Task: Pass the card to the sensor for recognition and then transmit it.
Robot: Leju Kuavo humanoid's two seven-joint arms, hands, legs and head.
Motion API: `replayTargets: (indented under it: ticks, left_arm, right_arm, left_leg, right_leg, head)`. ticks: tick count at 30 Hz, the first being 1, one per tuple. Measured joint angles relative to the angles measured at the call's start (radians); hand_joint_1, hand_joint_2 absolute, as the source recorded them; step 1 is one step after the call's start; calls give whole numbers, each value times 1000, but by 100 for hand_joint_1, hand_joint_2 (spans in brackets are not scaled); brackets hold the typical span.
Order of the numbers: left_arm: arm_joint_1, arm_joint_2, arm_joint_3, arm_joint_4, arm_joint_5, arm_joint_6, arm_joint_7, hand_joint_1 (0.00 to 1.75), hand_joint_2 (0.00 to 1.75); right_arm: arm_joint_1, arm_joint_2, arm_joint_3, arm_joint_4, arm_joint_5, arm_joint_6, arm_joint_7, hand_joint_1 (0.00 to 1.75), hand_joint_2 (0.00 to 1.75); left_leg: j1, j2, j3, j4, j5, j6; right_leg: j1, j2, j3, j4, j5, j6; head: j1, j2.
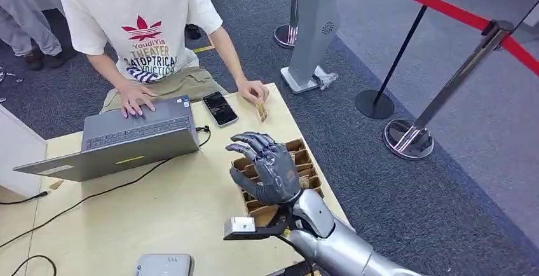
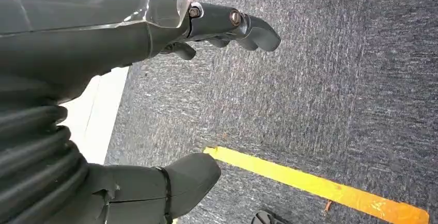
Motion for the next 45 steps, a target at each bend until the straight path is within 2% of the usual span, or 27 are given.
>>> replayTargets:
  ticks: [1, 3, 8, 12, 14, 17, 18, 21, 23, 24, 26, 27, 32, 35, 36, 39, 44, 45]
  left_arm:
    - [0, 0, 0, 0, -4, 0, 0, 0, 175]
    - [0, 0, 0, 0, -9, -1, -1, 0, 175]
    - [0, 1, 0, 0, -13, -1, -2, 0, 175]
    - [0, 1, 0, 0, -16, -1, -2, 0, 175]
    - [0, 1, 0, 0, -19, -1, -2, 0, 175]
    - [0, 1, 0, 0, -22, 0, -2, 0, 175]
    - [0, 1, 0, 0, -22, 0, -2, 0, 175]
    - [0, 1, 2, 0, -21, 0, -2, 0, 175]
    - [0, 1, 3, 0, -19, 0, -2, 0, 175]
    - [0, 1, 4, 0, -18, 0, -2, 0, 175]
    - [0, 1, 5, 0, -15, 0, -2, 0, 175]
    - [0, 0, 5, 0, -14, 0, -2, 0, 175]
    - [0, 0, 5, 0, -13, 1, -2, 0, 175]
    - [0, 0, 5, 0, -16, 1, -2, 0, 175]
    - [0, 0, 5, 0, -16, 1, -2, 0, 175]
    - [0, 0, 5, 0, -20, 1, -2, 0, 175]
    - [0, 0, 6, 0, -23, 1, -2, 0, 175]
    - [0, 0, 6, 0, -24, 1, -2, 0, 175]
  right_arm:
    - [1, -5, 4, 3, 12, 0, 9, 65, 175]
    - [1, -13, 10, 9, 40, 0, 26, 79, 175]
    - [2, -27, 26, 24, 93, -1, 55, 80, 175]
    - [2, -32, 32, 32, 110, -2, 71, 94, 175]
    - [3, -35, 34, 35, 127, 0, 78, 94, 175]
    - [3, -41, 37, 37, 140, 3, 85, 84, 175]
    - [3, -42, 39, 37, 140, 3, 87, 91, 175]
    - [3, -47, 44, 39, 143, 8, 90, 86, 175]
    - [2, -48, 46, 41, 153, 15, 94, 94, 175]
    - [1, -48, 48, 42, 157, 19, 95, 89, 175]
    - [-1, -48, 51, 48, 157, 26, 98, 94, 175]
    - [-3, -48, 53, 51, 157, 29, 99, 87, 175]
    - [-19, -48, 56, 74, 157, 35, 104, 82, 175]
    - [-29, -48, 56, 90, 157, 35, 108, 70, 175]
    - [-31, -48, 56, 96, 157, 35, 111, 75, 175]
    - [-40, -48, 56, 112, 157, 35, 113, 70, 175]
    - [-56, -48, 56, 143, 156, 36, 117, 73, 175]
    - [-59, -48, 56, 149, 156, 36, 118, 79, 175]
  left_leg:
    - [0, 0, 0, 0, 0, 0]
    - [0, 0, 0, 0, 0, 0]
    - [0, 0, 0, 0, 0, 0]
    - [0, 0, 0, 0, 0, 0]
    - [0, 0, 0, 0, 0, 0]
    - [0, 0, 0, 0, 0, 0]
    - [0, 0, 0, 0, 0, 0]
    - [0, 0, 0, 0, 0, 0]
    - [0, 0, 0, 0, 0, 0]
    - [0, 0, 0, 0, 0, 0]
    - [0, 0, 0, 0, 0, 0]
    - [0, 0, 0, 0, 0, 0]
    - [0, 0, 0, 0, 0, 0]
    - [0, 0, 0, 0, 0, 0]
    - [0, 0, 0, 0, 0, 0]
    - [0, 0, 0, 0, 0, 0]
    - [0, 0, 0, 0, 0, 0]
    - [0, 0, 0, 0, 0, 0]
  right_leg:
    - [0, 0, 0, 0, 0, 0]
    - [0, 0, 0, 0, 0, 0]
    - [0, 0, 0, 0, 0, 0]
    - [0, 0, 0, 0, 0, 0]
    - [0, 0, 0, 0, 0, 0]
    - [0, 0, 0, 0, 0, 0]
    - [0, 0, 0, 0, 0, 0]
    - [0, 0, 0, 0, 0, 0]
    - [0, 0, 0, 0, 0, 0]
    - [0, 0, 0, 0, 0, 0]
    - [0, 0, 0, 0, 0, 0]
    - [0, 0, 0, 0, 0, 0]
    - [0, 0, 0, 0, 0, 0]
    - [0, 0, 0, 0, 0, 0]
    - [0, 0, 0, 0, 0, 0]
    - [0, 0, 0, 0, 0, 0]
    - [0, 0, 0, 0, 0, 0]
    - [0, 0, 0, 0, 0, 0]
  head:
    - [0, 0]
    - [0, 0]
    - [0, 0]
    - [0, 0]
    - [0, 0]
    - [0, 0]
    - [0, 0]
    - [0, 0]
    - [0, 0]
    - [0, 0]
    - [0, 0]
    - [0, 0]
    - [0, 0]
    - [0, 0]
    - [0, 0]
    - [0, 0]
    - [0, 0]
    - [0, 0]
